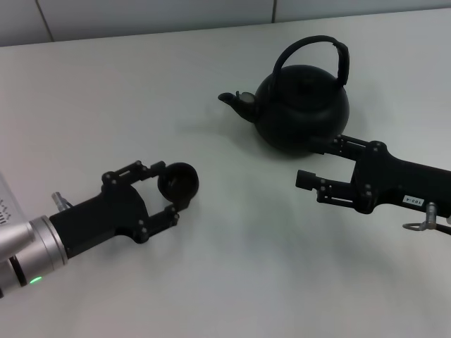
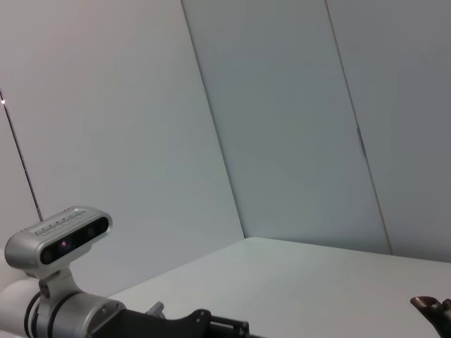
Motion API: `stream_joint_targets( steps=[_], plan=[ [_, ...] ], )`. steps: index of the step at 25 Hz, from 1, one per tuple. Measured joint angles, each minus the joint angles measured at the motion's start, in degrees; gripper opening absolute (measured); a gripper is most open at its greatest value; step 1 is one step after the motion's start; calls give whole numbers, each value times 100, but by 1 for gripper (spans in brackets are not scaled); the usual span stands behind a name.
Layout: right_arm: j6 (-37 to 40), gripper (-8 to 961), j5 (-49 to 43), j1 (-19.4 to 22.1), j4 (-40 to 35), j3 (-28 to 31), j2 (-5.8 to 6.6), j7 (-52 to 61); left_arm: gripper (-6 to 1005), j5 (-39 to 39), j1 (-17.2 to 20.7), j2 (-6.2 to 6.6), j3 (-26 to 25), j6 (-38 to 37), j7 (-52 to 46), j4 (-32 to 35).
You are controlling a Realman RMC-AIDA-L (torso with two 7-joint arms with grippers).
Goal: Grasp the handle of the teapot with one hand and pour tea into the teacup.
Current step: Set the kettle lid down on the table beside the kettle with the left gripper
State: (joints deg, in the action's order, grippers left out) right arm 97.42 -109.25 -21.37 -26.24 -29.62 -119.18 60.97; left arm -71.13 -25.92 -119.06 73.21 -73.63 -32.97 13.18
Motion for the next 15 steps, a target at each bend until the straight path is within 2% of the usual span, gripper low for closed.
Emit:
stream_joint_targets(
  steps=[8, 15],
  plan=[
    [-5, 752, -40, 5, 8, 0, 0, -5, 665, 1, 19, -6, 374, 17, -144, 93],
    [-41, 751, -44, 33, 5, 3, 7, -6, 666, 3, 205, 7, 606, -213, -167, 318]
  ],
)
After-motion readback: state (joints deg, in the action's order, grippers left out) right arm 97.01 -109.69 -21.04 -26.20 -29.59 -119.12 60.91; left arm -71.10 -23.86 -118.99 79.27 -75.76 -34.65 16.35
